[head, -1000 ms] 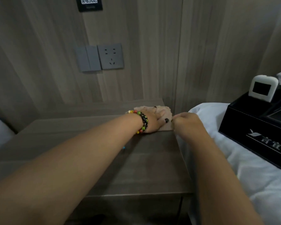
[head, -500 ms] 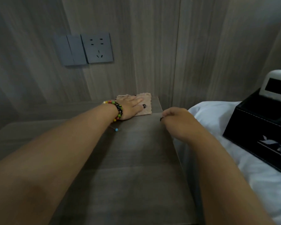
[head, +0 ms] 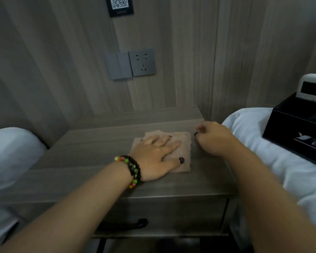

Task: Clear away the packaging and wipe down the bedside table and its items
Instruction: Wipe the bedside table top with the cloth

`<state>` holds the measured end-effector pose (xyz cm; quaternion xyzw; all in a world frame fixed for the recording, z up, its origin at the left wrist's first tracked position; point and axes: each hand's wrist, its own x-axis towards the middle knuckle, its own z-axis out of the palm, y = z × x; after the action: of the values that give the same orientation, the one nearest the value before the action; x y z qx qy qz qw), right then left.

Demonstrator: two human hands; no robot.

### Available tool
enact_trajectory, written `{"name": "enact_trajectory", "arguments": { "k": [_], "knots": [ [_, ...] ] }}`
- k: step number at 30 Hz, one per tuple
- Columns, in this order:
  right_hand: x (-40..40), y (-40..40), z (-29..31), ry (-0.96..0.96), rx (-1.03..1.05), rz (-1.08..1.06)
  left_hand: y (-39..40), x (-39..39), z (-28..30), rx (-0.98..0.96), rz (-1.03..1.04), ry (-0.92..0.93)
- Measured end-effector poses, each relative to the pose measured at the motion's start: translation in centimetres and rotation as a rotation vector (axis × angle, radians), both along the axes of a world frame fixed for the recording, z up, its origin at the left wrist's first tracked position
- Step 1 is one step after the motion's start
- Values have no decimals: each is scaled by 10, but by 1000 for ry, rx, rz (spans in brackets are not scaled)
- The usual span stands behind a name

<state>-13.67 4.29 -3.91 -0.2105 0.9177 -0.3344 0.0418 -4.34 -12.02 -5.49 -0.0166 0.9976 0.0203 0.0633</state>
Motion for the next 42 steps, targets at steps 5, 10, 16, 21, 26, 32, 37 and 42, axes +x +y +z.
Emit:
{"name": "enact_trajectory", "arguments": {
  "k": [5, 10, 16, 21, 26, 32, 37, 42],
  "knots": [
    [51, -19, -8, 123, -6, 112, 1, 63, -11, -14, -30, 81],
    [84, -34, -15, 288, -83, 207, -40, 106, -13, 9, 103, 55],
    [112, -60, -26, 407, -97, 322, -92, 93, 6, -26, 374, -72],
    [102, -70, -23, 395, -190, 267, -86, 57, 5, -45, 337, 3],
    [95, -81, -19, 363, -234, 273, -84, 80, 16, 539, 312, 354],
    [115, -147, -29, 339, -41, 514, -91, 166, -19, 566, 816, 1088],
    [120, -192, -22, 375, 213, 450, -107, 190, -23, 604, 936, 1329],
    [125, -206, -21, 294, 325, 303, -144, 197, -31, 845, 1113, 1341]
  ]
}}
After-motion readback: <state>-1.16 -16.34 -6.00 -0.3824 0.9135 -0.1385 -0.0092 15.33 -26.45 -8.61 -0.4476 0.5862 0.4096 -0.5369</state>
